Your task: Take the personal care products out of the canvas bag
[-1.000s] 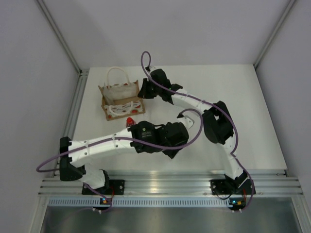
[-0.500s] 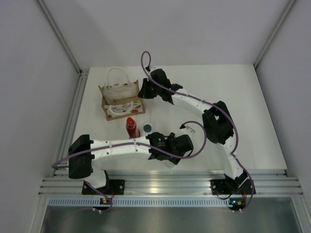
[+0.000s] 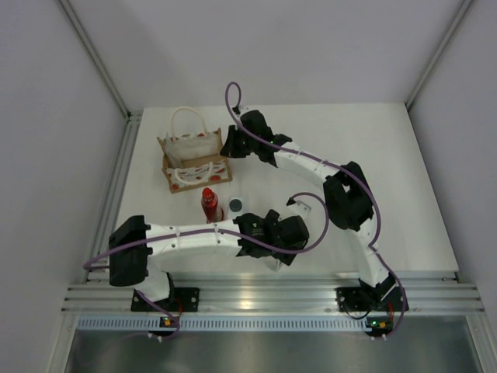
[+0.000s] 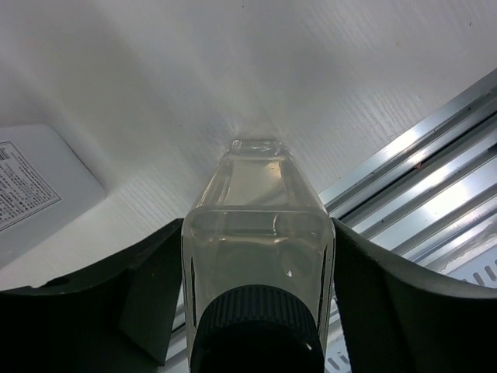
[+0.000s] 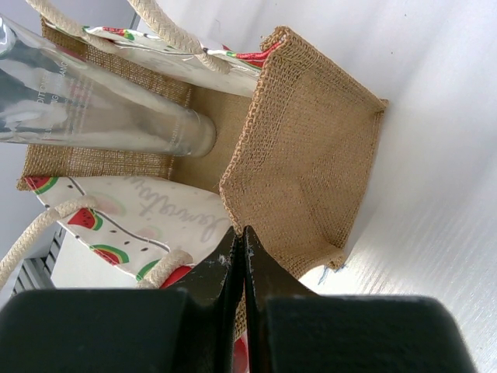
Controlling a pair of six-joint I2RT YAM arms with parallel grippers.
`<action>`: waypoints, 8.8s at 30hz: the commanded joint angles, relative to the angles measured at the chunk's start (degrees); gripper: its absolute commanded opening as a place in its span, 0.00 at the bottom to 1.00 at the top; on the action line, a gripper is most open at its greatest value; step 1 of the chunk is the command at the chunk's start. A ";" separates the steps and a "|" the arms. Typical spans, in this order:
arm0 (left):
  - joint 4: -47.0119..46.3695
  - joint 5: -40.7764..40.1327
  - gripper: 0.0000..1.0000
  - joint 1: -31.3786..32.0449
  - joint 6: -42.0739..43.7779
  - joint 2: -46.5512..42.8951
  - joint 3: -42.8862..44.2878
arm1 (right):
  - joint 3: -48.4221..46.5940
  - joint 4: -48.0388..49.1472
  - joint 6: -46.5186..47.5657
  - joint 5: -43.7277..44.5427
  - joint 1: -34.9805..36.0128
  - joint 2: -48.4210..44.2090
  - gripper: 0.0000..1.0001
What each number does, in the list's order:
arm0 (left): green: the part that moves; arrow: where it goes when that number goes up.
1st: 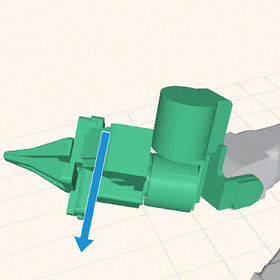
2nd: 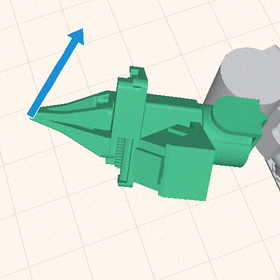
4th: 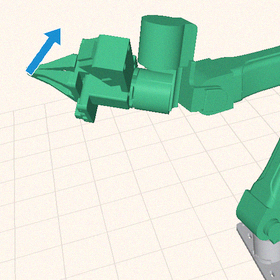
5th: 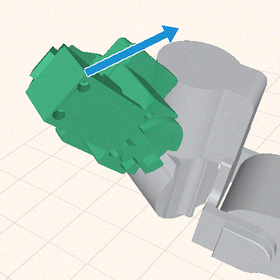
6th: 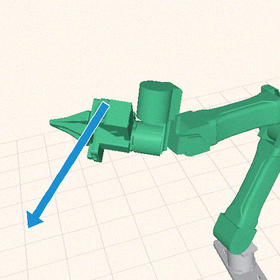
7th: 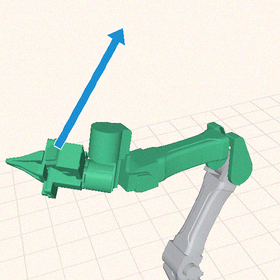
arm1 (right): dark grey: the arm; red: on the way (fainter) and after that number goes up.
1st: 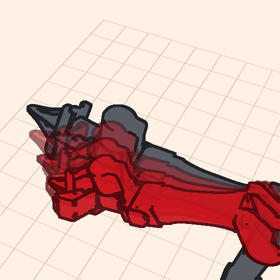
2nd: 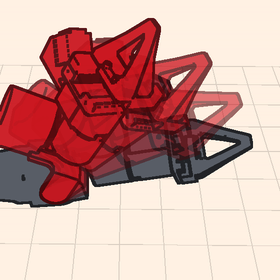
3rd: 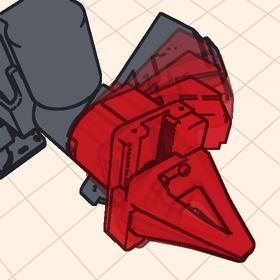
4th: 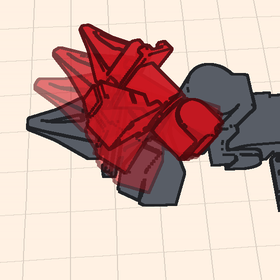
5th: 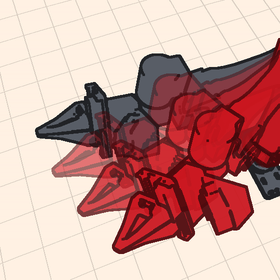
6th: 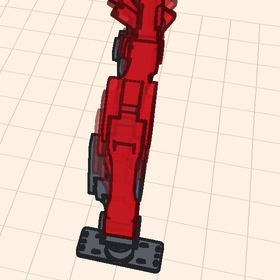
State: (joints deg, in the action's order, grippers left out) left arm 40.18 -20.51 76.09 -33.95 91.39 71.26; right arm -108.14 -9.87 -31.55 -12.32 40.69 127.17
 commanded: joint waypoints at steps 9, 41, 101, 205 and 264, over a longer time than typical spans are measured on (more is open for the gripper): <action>-1.87 -4.00 0.91 -1.12 1.87 -9.20 1.24 | -2.78 -2.96 0.96 0.36 0.01 -0.96 0.00; 10.17 7.23 0.92 -65.27 12.06 -3.35 28.92 | -4.80 -3.58 1.05 -0.25 0.01 0.27 0.00; 15.45 9.88 0.00 -71.61 15.15 19.71 37.36 | -5.86 -2.17 0.61 -1.66 -0.08 1.94 0.00; 16.42 1.98 0.98 -55.53 5.75 -33.38 -2.80 | -6.21 -2.35 0.17 -0.25 0.10 -0.96 0.12; -0.81 4.25 0.98 -67.31 20.68 -71.80 -24.07 | 54.08 -31.26 22.50 44.83 -11.68 -99.49 1.00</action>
State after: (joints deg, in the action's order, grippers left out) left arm 42.39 -18.44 8.38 -13.89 18.90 47.83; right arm -55.02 -39.92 -9.02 30.48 28.38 28.51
